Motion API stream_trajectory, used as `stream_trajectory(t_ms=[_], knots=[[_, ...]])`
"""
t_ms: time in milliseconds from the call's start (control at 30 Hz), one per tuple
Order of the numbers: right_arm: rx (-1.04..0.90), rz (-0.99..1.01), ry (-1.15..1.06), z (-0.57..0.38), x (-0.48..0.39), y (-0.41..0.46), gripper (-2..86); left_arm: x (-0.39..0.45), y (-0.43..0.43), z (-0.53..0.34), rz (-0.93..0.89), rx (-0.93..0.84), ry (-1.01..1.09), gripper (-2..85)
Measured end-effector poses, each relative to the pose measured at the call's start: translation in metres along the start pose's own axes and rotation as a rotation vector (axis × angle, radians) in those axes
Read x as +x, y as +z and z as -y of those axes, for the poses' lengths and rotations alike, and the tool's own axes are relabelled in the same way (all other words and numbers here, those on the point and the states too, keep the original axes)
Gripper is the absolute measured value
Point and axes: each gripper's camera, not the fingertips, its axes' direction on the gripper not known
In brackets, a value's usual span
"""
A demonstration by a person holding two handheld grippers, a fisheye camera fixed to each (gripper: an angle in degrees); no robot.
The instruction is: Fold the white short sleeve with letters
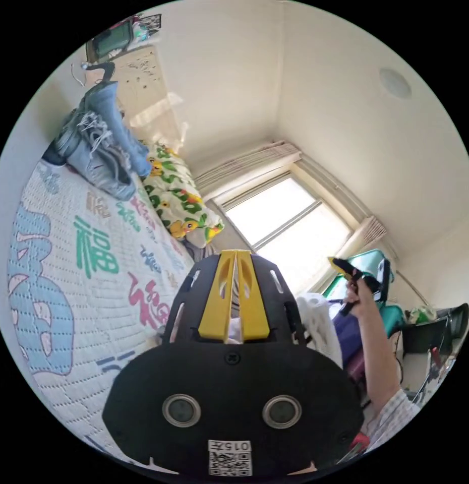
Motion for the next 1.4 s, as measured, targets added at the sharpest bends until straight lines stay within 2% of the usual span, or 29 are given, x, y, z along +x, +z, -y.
stream_trajectory(t_ms=[33, 100, 167, 233, 300, 400, 500, 633, 700, 800, 900, 967, 1133, 1233, 1333, 1400], knots=[[-0.050, 0.038, -0.037, 0.009, -0.012, 0.016, 0.1, -0.004, 0.009, 0.003, 0.068, -0.042, 0.010, -0.3], [-0.311, 0.123, -0.194, 0.035, -0.066, 0.094, 0.0, 0.003, 0.019, 0.008, 0.157, -0.080, 0.090, 0.5], [-0.486, 0.102, -0.331, 0.044, -0.111, 0.154, -0.2, 0.011, 0.030, 0.012, 0.246, -0.106, 0.108, 1.9], [-0.622, 0.038, -0.468, 0.042, -0.154, 0.209, -0.3, 0.007, 0.059, 0.019, 0.370, -0.245, 0.005, 6.6], [-0.858, 0.010, -0.669, 0.024, -0.201, 0.279, 0.6, 0.002, 0.078, 0.023, 0.388, -0.324, -0.067, 11.2], [-1.022, -0.002, -0.788, -0.001, -0.226, 0.348, 4.8, 0.009, 0.093, 0.033, 0.385, -0.340, -0.093, 12.7], [-1.214, -0.022, -0.798, -0.037, -0.208, 0.404, 5.0, 0.022, 0.109, 0.043, 0.397, -0.375, -0.078, 11.9], [-1.180, 0.137, -0.615, -0.031, -0.151, 0.407, 1.0, 0.037, 0.140, 0.048, 0.342, -0.479, -0.080, 7.4], [-1.339, 0.060, -0.623, -0.052, -0.117, 0.409, -0.5, 0.043, 0.148, 0.052, 0.299, -0.500, -0.083, 6.2], [-1.280, 0.060, -0.631, -0.053, -0.088, 0.388, -0.9, 0.058, 0.164, 0.056, 0.199, -0.575, -0.066, 4.8], [-1.262, 0.036, -0.682, -0.064, -0.052, 0.354, -0.9, 0.079, 0.184, 0.054, 0.008, -0.691, -0.049, 2.9], [-1.182, 0.032, -0.699, -0.070, -0.026, 0.320, -0.9, 0.098, 0.197, 0.056, -0.111, -0.765, -0.012, 2.3], [-0.879, 0.086, -0.592, -0.113, 0.066, 0.194, -0.8, 0.220, 0.228, 0.045, -0.450, -1.022, 0.345, 1.1], [-0.698, 0.141, -0.462, -0.174, 0.119, 0.117, -0.8, 0.288, 0.233, 0.032, -0.657, -1.126, 0.499, 0.1], [-0.580, 0.178, -0.276, -0.245, 0.168, 0.060, -0.8, 0.334, 0.223, 0.043, -0.633, -1.013, 0.551, 0.0], [-0.453, 0.189, -0.081, -0.305, 0.205, 0.031, -0.9, 0.368, 0.219, 0.037, -0.591, -1.002, 0.630, 0.9]])
